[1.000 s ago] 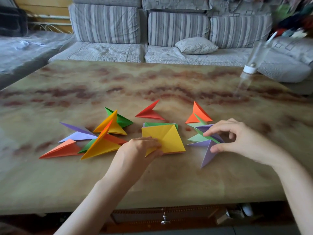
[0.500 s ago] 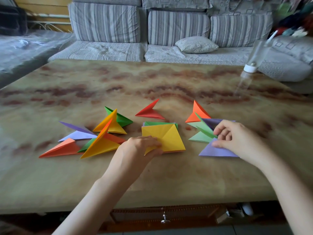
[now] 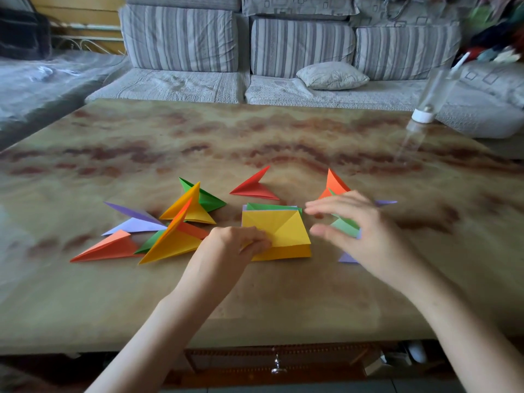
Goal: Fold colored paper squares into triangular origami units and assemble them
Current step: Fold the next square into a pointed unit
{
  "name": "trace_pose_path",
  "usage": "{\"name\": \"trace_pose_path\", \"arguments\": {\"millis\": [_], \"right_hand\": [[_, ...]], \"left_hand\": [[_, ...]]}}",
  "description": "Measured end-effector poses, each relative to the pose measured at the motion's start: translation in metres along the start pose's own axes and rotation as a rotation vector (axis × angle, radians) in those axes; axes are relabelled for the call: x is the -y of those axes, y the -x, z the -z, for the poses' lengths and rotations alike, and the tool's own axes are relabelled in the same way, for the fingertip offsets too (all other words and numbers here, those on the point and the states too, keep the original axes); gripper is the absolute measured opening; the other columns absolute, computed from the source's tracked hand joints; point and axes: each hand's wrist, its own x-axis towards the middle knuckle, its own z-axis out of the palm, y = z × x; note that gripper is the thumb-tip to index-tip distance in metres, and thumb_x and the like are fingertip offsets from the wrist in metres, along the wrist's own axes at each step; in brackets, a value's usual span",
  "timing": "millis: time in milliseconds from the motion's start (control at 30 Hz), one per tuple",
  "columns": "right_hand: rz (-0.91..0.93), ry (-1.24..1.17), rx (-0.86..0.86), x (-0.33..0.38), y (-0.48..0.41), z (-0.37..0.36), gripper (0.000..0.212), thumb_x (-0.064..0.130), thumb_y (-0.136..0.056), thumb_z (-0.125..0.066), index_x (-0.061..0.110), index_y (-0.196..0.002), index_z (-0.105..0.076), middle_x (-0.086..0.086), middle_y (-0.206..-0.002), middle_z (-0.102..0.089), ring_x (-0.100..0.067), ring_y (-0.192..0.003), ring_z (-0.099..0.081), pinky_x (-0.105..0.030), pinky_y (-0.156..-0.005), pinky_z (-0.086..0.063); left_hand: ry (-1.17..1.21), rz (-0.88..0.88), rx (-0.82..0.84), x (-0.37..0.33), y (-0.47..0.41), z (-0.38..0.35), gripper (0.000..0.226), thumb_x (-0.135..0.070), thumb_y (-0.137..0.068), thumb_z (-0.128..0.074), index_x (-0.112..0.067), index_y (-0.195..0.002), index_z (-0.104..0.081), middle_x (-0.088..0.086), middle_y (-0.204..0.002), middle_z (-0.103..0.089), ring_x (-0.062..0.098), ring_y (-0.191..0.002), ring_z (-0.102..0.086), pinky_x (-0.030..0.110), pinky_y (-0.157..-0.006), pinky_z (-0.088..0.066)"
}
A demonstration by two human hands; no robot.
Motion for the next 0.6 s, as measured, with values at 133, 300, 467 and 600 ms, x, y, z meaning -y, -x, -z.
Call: {"name": "trace_pose_path", "arguments": {"millis": [133, 300, 467, 600], "right_hand": [[0.014, 0.049, 0.096, -0.007, 0.000, -0.024, 0.042, 0.038, -0.072, -0.068, 0.026, -0.112, -0.068, 0.014, -0.121, -0.063, -0.007, -0.117, -0.052, -0.032, -0.103, -0.038], [0.034, 0.023, -0.203, 0.002, -0.008, -0.031, 0.015, 0.020, -0.076, -0.068, 0.016, -0.088, -0.076, 0.003, -0.096, -0.074, -0.009, -0.099, -0.065, -0.036, -0.094, -0.044], [0.226, 0.097, -0.412, 0.015, -0.006, -0.026, 0.010, 0.002, -0.081, -0.067, 0.004, -0.089, -0.073, -0.002, -0.101, -0.072, -0.019, -0.101, -0.066, -0.043, -0.088, -0.051], [0.413, 0.204, -0.305, 0.024, -0.003, -0.033, 0.009, 0.003, -0.082, -0.065, 0.006, -0.084, -0.073, -0.002, -0.108, -0.070, -0.020, -0.107, -0.064, -0.044, -0.097, -0.045]], "left_hand": [[0.028, -0.004, -0.128, -0.003, -0.001, 0.003, 0.019, -0.023, -0.085, -0.067, -0.019, -0.102, -0.074, -0.007, -0.112, -0.068, 0.007, -0.104, -0.064, 0.017, -0.086, -0.047], [0.236, -0.021, -0.230, -0.013, 0.000, 0.009, 0.015, -0.023, -0.084, -0.065, -0.025, -0.097, -0.072, -0.008, -0.111, -0.069, -0.003, -0.098, -0.064, 0.012, -0.085, -0.047], [0.818, 0.262, -0.248, -0.025, -0.001, 0.010, 0.049, -0.045, -0.081, -0.055, -0.017, -0.122, -0.057, 0.008, -0.114, -0.066, 0.014, -0.099, -0.068, 0.027, -0.076, -0.058], [1.144, 0.411, -0.107, -0.032, 0.000, 0.014, 0.041, -0.038, -0.077, -0.061, -0.016, -0.111, -0.060, 0.012, -0.114, -0.066, 0.016, -0.078, -0.070, 0.032, -0.065, -0.058]]}}
